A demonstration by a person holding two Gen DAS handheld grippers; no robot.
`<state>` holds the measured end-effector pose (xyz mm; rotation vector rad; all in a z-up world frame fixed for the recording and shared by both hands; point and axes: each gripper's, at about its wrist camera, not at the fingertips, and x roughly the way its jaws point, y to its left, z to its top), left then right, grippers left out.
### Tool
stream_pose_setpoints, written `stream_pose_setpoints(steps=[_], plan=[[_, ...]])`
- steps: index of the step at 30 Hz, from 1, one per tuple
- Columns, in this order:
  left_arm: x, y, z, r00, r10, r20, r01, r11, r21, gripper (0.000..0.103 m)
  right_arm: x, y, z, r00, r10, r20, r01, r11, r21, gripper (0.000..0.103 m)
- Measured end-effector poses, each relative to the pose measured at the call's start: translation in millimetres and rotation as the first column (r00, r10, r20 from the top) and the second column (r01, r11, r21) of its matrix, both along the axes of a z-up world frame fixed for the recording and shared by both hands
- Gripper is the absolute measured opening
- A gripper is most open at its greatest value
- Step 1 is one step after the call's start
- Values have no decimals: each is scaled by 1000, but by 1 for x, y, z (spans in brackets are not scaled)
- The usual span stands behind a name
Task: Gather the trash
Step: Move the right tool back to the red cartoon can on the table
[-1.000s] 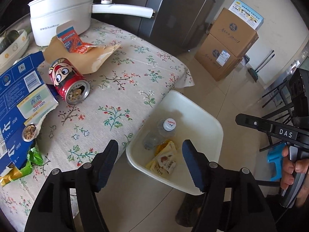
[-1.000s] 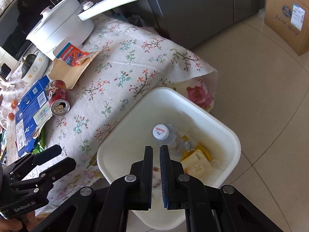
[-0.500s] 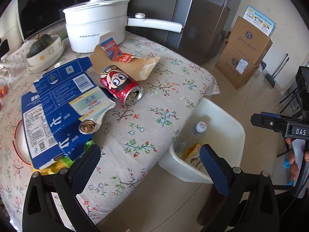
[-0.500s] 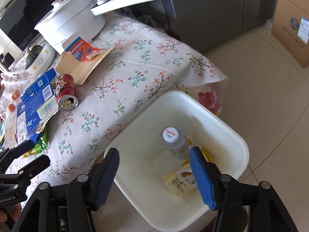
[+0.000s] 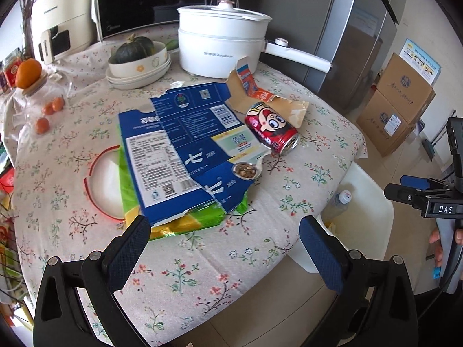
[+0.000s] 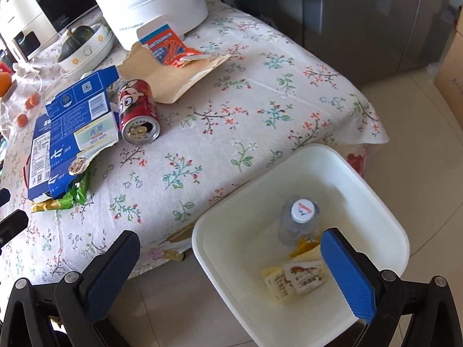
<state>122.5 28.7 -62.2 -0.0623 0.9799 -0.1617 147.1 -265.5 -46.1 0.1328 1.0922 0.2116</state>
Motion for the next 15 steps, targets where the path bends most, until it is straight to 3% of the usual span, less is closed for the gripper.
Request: stream_pose_setpoints(steps=[15], plan=[[-18, 65, -6, 996, 79, -39, -79, 997, 20, 103, 24, 72, -5, 997, 71, 15, -70, 997, -44, 102]])
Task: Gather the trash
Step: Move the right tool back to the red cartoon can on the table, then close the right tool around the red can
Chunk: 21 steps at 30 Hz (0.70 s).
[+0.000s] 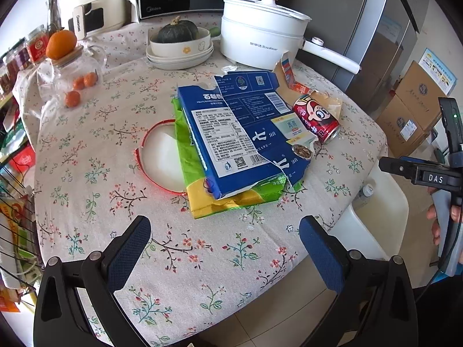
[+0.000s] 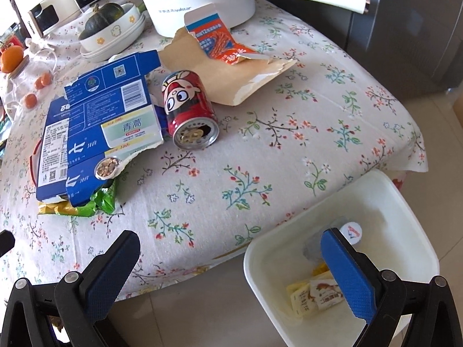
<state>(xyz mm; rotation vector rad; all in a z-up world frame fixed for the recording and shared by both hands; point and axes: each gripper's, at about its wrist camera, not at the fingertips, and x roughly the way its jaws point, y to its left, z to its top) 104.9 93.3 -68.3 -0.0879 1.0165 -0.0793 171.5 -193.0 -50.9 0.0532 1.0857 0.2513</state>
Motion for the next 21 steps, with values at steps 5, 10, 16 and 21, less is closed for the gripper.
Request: stream_pose_setpoints(steps=[5, 10, 16, 21], plan=[[5, 14, 1, 1000, 25, 1, -25, 1000, -5, 103, 25, 12, -4, 1000, -14, 18, 14, 1000, 1, 102], [18, 29, -4, 999, 29, 13, -29, 999, -42, 103, 56, 35, -15, 1000, 4, 13, -4, 1000, 28, 102], [39, 43, -9, 998, 63, -5, -63, 997, -50, 103, 83, 54, -30, 1000, 0, 17, -1, 999, 46, 102], [48, 44, -12, 998, 59, -32, -60, 997, -54, 103, 101, 58, -41, 1000, -23, 2, 22, 997, 68, 97]])
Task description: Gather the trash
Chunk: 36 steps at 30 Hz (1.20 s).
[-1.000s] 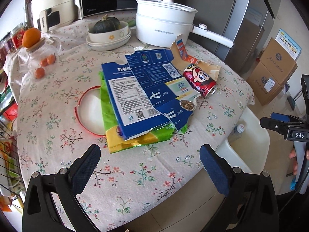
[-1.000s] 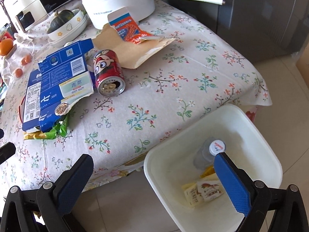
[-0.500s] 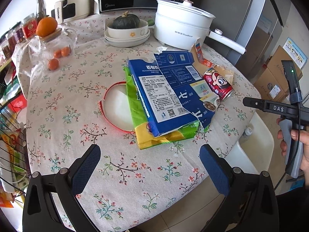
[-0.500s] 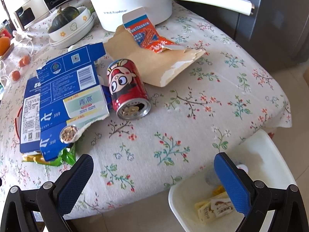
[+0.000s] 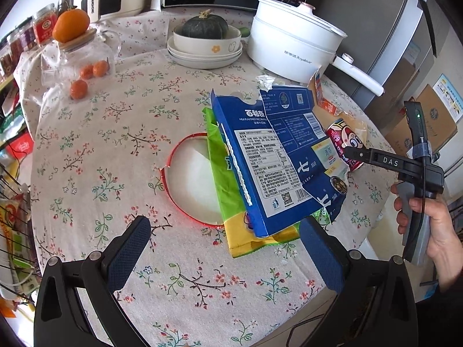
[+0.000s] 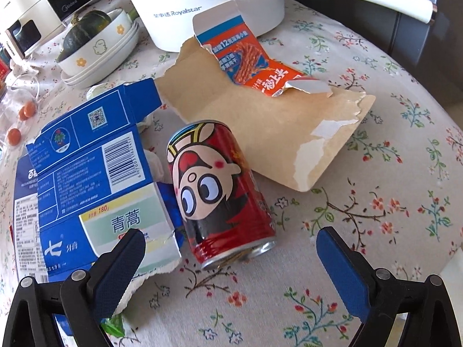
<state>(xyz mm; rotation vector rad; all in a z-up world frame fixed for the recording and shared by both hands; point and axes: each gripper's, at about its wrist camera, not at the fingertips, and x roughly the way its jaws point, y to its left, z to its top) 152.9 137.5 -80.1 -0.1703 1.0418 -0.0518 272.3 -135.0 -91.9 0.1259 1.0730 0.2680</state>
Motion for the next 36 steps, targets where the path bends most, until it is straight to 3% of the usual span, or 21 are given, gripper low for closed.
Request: stream_pose_setpoints(steps=[4, 9, 20, 22, 25, 30, 36], plan=[[3, -1, -3, 1000, -13, -17, 13, 1000, 3, 103, 7, 0, -7, 1000, 11, -5, -11, 1000, 21, 89], [4, -1, -4, 999, -10, -37, 10, 1000, -4, 103, 9, -5, -14, 999, 22, -30, -21, 999, 42, 63], [6, -11, 8, 997, -17, -73, 16, 1000, -23, 103, -18, -17, 19, 999, 52, 2, -52, 999, -1, 60], [6, -12, 12, 997, -3, -77, -1, 999, -54, 103, -25, -22, 25, 998, 56, 7, -56, 998, -7, 59], [4, -18, 16, 997, 5, -82, -18, 987, -161, 101, -36, -31, 32, 998, 57, 8, -57, 998, -11, 59], [2, -51, 12, 992, -81, -97, 50, 957, -285, 83, -56, -46, 41, 999, 53, 7, -53, 999, -14, 58], [12, -81, -20, 982, -82, -169, 21, 942, -335, 67, -75, -60, 47, 998, 62, 10, -62, 998, -30, 58]])
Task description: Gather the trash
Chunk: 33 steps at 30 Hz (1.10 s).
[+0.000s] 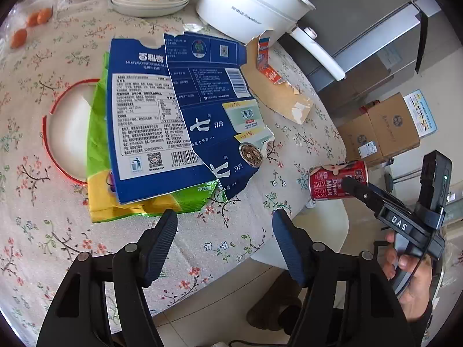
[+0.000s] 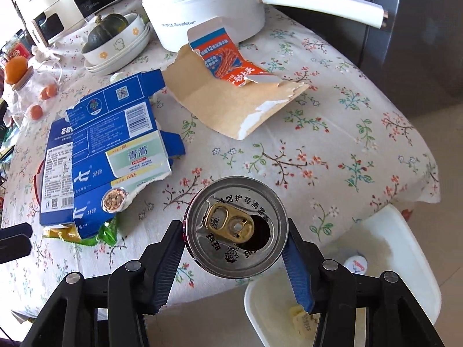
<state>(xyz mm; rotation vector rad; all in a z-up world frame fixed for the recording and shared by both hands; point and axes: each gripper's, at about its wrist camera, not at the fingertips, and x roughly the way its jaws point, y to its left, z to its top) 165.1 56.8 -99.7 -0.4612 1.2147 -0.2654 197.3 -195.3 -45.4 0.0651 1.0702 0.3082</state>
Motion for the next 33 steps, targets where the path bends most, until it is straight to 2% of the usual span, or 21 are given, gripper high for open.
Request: stream_pose_setpoints(steps=[3, 5, 8, 10, 13, 17, 22, 27, 33], plan=[[7, -5, -11, 998, 52, -18, -53, 998, -43, 61, -7, -9, -2, 1000, -3, -8, 3, 1000, -10, 58], [11, -7, -16, 996, 90, -22, -91, 993, -70, 60, -11, -14, -3, 1000, -3, -13, 3, 1000, -19, 58], [16, -9, -20, 990, 139, -14, -139, 987, -78, 60, -15, -22, -6, 1000, -6, -17, 6, 1000, -29, 58], [18, -9, -21, 984, 178, -5, -178, 981, -80, 54, -17, -26, -7, 1000, -8, -20, 8, 999, -34, 58], [21, -10, -23, 975, 220, 2, -219, 973, -72, 42, -20, -32, -10, 1000, -7, -28, 6, 999, -43, 58], [25, -13, -29, 969, 246, -13, -246, 966, -78, 15, -22, -36, -15, 999, -6, -38, 4, 998, -55, 58], [23, -18, -24, 975, 221, 9, -219, 971, -95, 8, -23, -40, -15, 999, -8, -39, 6, 998, -56, 58], [16, -31, 2, 984, 143, 107, -133, 987, -91, 2, -27, -45, -10, 1000, -11, -25, 9, 999, -44, 58], [7, -44, 31, 977, 31, 212, -14, 996, -83, 0, -32, -55, 3, 1000, -25, 5, 25, 1000, -18, 58]])
